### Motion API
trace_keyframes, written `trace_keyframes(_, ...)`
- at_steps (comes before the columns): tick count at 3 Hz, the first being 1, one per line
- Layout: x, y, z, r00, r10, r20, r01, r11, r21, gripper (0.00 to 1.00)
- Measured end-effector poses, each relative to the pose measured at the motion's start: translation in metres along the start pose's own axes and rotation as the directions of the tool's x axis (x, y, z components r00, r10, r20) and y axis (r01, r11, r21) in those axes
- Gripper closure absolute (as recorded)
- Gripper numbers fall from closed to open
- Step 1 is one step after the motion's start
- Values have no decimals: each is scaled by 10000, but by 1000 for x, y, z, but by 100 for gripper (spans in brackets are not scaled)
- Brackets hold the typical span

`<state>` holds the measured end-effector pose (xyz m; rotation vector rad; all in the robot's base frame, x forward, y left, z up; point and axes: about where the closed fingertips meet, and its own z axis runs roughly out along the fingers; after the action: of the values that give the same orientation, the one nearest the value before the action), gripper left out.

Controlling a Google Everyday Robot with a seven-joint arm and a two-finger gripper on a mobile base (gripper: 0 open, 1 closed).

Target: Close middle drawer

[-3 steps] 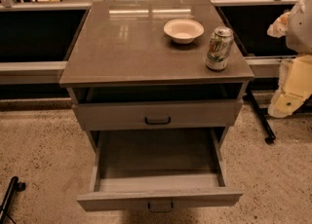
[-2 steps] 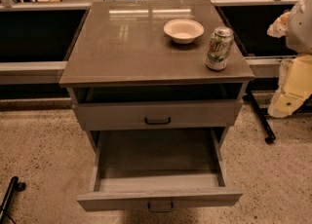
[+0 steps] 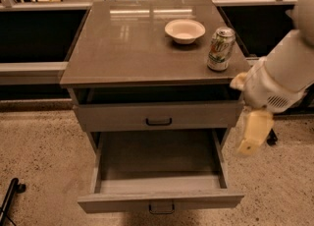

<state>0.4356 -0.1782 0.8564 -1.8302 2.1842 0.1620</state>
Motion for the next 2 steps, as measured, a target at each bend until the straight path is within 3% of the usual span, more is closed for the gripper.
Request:
trace_keyframes(1,8,27,86,9998,-167,-68,157,9930,-1167,0)
trace_keyframes(2,21,44,115,9988,59,484,20,9869,-1615,0)
